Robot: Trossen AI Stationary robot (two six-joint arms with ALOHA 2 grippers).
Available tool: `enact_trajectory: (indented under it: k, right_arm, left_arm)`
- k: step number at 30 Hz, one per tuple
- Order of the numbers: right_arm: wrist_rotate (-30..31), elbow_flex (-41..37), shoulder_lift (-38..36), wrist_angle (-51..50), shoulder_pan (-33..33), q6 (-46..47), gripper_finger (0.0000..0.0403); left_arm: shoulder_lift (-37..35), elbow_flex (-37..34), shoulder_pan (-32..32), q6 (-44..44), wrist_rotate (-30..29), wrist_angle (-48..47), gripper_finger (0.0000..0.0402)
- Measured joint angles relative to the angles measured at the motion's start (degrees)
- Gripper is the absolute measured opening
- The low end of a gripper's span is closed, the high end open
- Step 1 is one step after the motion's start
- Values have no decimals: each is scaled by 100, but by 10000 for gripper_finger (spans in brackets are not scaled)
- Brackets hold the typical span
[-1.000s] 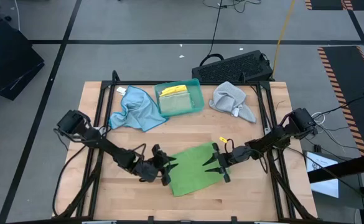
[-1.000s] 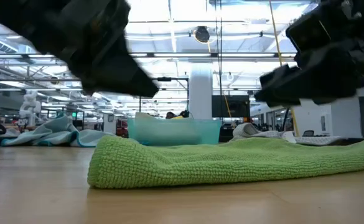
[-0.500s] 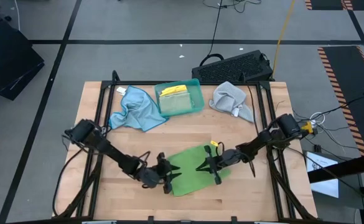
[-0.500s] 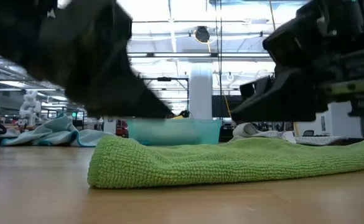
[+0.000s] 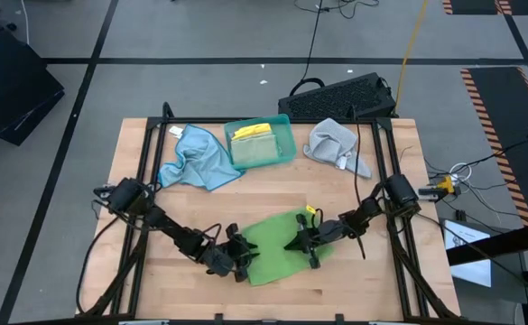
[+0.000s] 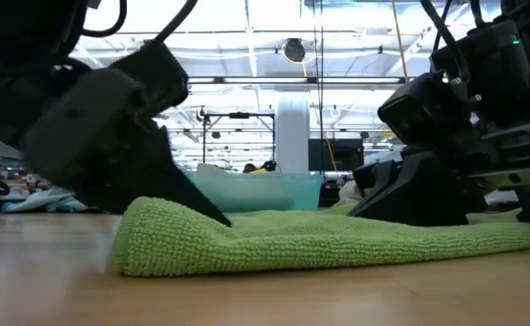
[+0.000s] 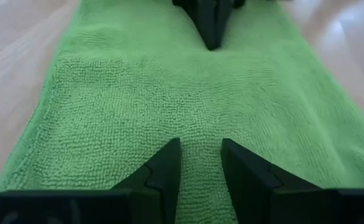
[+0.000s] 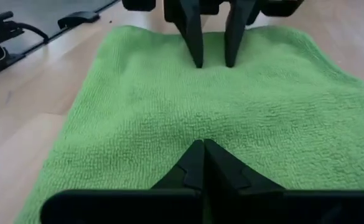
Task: Fold microfiber towels
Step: Fold the green microfiber cloth
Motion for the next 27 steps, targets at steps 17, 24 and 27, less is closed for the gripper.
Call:
enact_trajectory:
  k: [17,24,27]
  right_arm:
    - [-1304,-463,-1424,-386,225,-16,1]
    - [-884,-561,-1130,-335,545,-5,1]
    - [-867,-562,-901,-291,578,1,2]
  left_arm:
    - [-670,552,-39,860,-212,276,122]
    - [38,1315,20,1110,95,-54,122]
    - [316,1406,60,845,378,-155,122]
